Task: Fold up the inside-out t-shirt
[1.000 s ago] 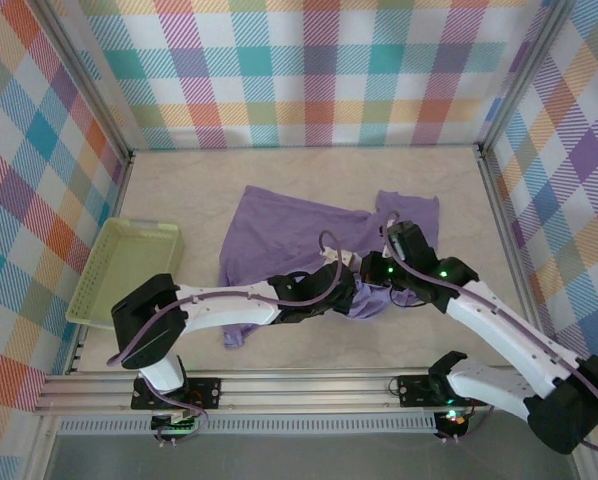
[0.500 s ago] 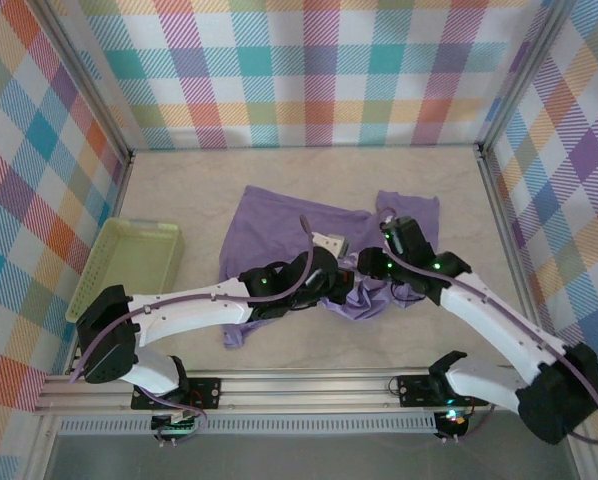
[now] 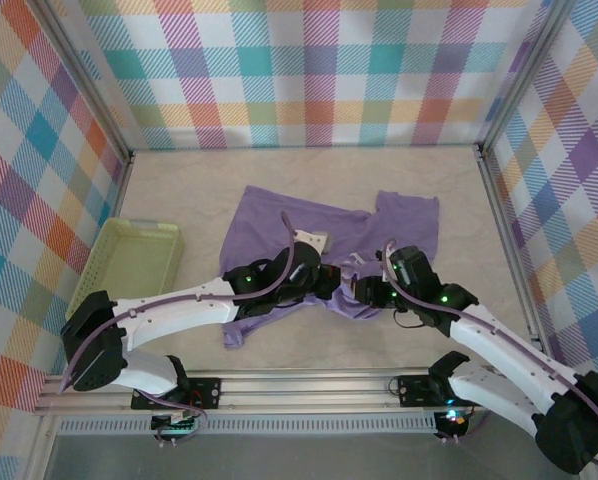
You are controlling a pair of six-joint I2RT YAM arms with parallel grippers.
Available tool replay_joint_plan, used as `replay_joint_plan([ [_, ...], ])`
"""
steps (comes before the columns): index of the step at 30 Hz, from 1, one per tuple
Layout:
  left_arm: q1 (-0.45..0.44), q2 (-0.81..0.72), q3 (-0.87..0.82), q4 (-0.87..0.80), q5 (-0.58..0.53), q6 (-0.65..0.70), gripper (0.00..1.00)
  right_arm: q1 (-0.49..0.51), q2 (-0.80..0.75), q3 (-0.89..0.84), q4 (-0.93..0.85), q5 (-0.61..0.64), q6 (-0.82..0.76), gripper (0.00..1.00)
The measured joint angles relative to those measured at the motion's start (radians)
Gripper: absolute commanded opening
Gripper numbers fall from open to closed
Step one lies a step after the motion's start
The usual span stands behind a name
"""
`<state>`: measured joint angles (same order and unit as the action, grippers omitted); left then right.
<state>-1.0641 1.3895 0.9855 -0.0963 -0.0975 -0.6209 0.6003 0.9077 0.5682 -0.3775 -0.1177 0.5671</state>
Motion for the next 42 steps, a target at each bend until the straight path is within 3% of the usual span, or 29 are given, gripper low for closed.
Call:
replay_joint_plan([
  [6, 0.001, -0.061, -0.079, 0.002, -0.003, -0.016, 0.0, 0.002, 0.166, 0.019, 0.048, 0.054, -0.005, 0.27],
  [10, 0.011, -0.087, -0.11, -0.002, -0.013, -0.019, 0.0, 0.004, 0.242, 0.04, 0.058, 0.068, -0.008, 0.06],
  [12, 0.022, -0.092, -0.115, -0.006, -0.019, -0.019, 0.0, 0.004, 0.237, 0.047, 0.057, 0.075, -0.007, 0.0],
  [21, 0.181, -0.074, -0.126, -0.029, -0.018, -0.01, 0.0, 0.003, 0.018, 0.056, -0.01, 0.033, -0.029, 0.0],
  [29, 0.216, 0.08, -0.08, -0.183, -0.064, 0.027, 0.0, -0.023, 0.013, -0.006, 0.009, -0.031, 0.024, 0.0],
  [33, 0.216, 0.159, -0.052, -0.235, -0.068, 0.048, 0.0, -0.053, 0.084, -0.016, 0.06, -0.039, 0.039, 0.0],
  [38, 0.216, 0.214, -0.035, -0.246, -0.045, 0.064, 0.01, -0.058, 0.293, 0.06, 0.074, 0.0, 0.019, 0.0],
  [42, 0.217, 0.22, 0.013, -0.289, -0.079, 0.064, 0.13, -0.069, 0.434, 0.189, 0.079, 0.051, -0.008, 0.0],
])
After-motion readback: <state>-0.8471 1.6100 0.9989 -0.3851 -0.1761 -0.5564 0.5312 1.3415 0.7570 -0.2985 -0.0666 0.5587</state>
